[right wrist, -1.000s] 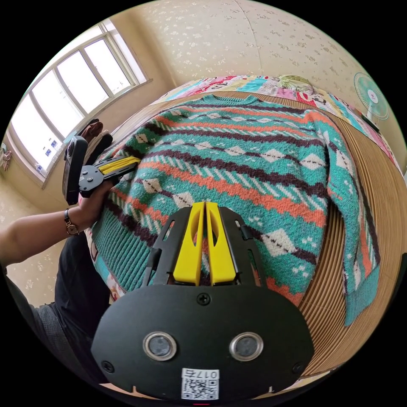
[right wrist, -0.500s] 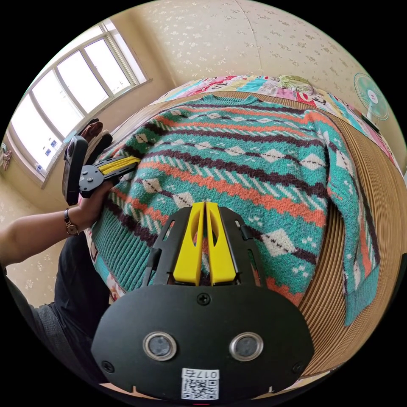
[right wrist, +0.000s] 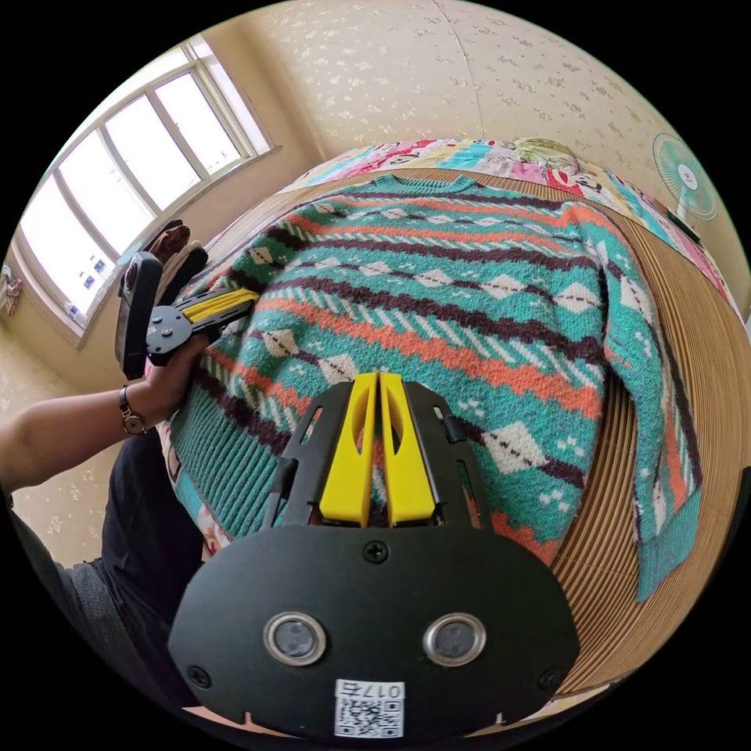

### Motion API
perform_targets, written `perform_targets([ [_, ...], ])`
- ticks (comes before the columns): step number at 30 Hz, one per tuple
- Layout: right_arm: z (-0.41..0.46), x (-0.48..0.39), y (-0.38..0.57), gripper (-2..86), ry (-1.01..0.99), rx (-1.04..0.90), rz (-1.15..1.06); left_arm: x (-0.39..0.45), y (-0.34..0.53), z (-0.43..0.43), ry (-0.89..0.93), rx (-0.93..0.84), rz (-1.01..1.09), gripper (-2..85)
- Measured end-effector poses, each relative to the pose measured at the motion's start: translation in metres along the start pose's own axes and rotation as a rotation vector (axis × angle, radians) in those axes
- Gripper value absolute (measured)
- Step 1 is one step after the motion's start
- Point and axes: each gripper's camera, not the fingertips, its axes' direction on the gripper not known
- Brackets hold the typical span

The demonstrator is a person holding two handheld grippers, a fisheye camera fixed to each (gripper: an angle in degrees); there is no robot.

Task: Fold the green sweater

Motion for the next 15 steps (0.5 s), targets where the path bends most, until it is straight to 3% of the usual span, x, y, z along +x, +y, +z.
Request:
perform_targets([
  [15, 0.0, 0.001, -0.002, 0.5, 0.0, -0.002, 0.006, 0.012, -0.016, 0.001, -0.003, 0.003, -0.009, -1.0],
])
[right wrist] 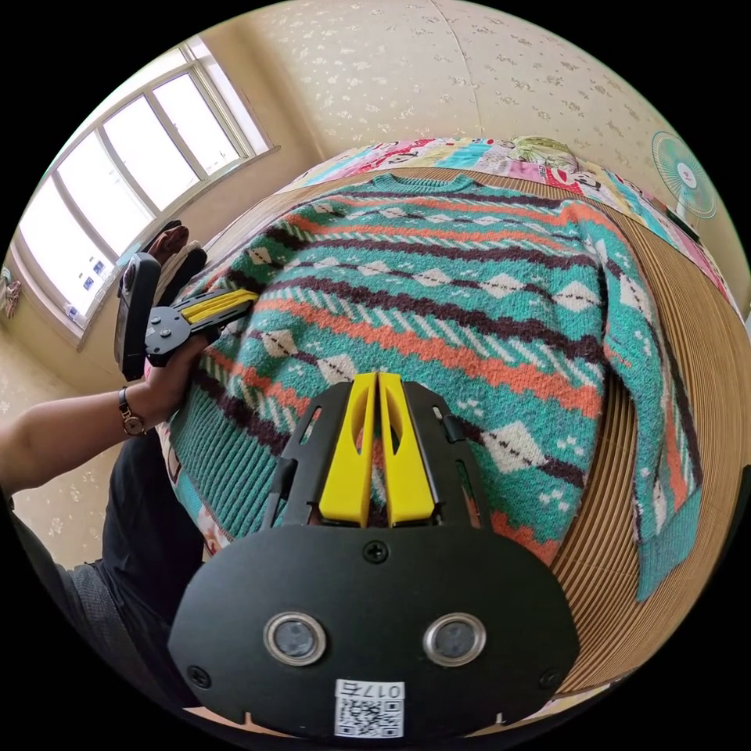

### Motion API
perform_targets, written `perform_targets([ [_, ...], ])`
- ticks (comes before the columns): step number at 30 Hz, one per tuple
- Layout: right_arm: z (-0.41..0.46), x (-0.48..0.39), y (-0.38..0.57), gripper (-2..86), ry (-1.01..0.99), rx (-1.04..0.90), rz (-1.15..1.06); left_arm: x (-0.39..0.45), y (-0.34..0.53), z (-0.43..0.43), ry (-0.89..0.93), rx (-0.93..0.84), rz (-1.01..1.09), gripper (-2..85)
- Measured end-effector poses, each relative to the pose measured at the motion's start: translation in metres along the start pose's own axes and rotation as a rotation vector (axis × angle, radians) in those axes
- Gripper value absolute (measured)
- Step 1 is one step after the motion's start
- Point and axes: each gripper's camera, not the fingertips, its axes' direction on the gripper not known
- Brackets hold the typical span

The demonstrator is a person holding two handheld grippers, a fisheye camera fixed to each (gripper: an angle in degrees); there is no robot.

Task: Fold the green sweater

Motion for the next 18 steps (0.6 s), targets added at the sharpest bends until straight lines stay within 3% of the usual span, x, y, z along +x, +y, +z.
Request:
perform_targets([
  [18, -0.004, 0.007, -0.003, 0.5, -0.002, 0.001, 0.002, 0.056, 0.002, -0.033, -0.016, 0.006, -0.006, -1.0],
])
